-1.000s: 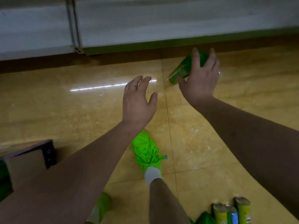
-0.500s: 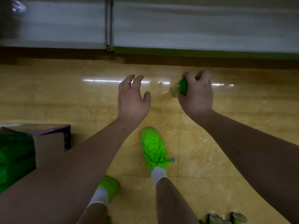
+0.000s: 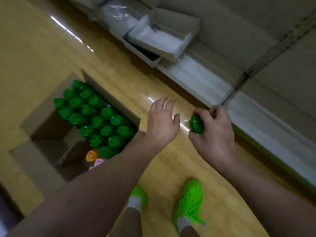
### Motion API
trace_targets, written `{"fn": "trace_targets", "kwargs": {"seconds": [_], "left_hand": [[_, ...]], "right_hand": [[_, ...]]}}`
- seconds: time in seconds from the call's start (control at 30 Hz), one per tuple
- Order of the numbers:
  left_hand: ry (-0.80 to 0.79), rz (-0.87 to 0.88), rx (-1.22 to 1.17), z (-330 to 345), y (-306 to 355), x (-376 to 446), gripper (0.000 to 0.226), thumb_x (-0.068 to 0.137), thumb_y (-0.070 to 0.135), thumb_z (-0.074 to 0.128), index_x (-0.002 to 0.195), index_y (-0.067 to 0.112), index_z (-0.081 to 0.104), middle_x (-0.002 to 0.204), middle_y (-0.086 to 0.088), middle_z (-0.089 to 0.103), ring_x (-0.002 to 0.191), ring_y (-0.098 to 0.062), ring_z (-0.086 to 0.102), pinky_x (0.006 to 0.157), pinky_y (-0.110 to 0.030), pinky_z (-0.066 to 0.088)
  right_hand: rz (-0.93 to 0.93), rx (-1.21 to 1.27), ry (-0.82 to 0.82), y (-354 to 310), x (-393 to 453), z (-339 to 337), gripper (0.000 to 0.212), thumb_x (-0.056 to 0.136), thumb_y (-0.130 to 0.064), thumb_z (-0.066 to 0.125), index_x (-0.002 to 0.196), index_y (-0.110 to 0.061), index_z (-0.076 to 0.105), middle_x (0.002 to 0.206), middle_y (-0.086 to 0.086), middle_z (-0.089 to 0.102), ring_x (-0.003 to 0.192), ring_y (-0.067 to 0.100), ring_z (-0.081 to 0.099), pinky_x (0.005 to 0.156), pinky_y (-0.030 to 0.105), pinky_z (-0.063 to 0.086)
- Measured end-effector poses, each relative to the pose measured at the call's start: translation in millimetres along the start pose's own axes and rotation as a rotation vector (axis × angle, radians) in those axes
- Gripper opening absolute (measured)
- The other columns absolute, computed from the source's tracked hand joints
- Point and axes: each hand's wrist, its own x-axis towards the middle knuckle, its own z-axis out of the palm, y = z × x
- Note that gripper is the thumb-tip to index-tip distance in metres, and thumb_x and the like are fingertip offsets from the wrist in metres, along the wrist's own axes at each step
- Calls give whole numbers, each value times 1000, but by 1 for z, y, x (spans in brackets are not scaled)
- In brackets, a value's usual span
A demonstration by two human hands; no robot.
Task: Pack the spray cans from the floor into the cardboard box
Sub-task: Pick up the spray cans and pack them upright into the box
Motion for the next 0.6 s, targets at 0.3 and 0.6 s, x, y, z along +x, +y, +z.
{"fn": "trace_targets", "kwargs": {"seconds": [0.3, 0.6], "left_hand": [[214, -292, 33, -166, -147, -17, 51, 91, 29, 63, 138, 12, 52, 143, -14, 47, 133, -32, 39, 110, -48, 37], [330, -624, 2, -259, -298, -84, 53, 88, 28, 65, 138, 13, 53, 142, -12, 49, 133, -31, 40, 111, -46, 37]], "right_hand": [[-368, 24, -99, -212, 52, 2, 56, 80, -32, 76, 131, -30, 53, 123, 0, 33, 110, 13, 39, 82, 27, 47], [-568, 50, -289, -395, 40, 91, 63, 79, -38, 75, 136, -31, 50, 127, 0, 32, 117, 16, 41, 92, 34, 50]]}}
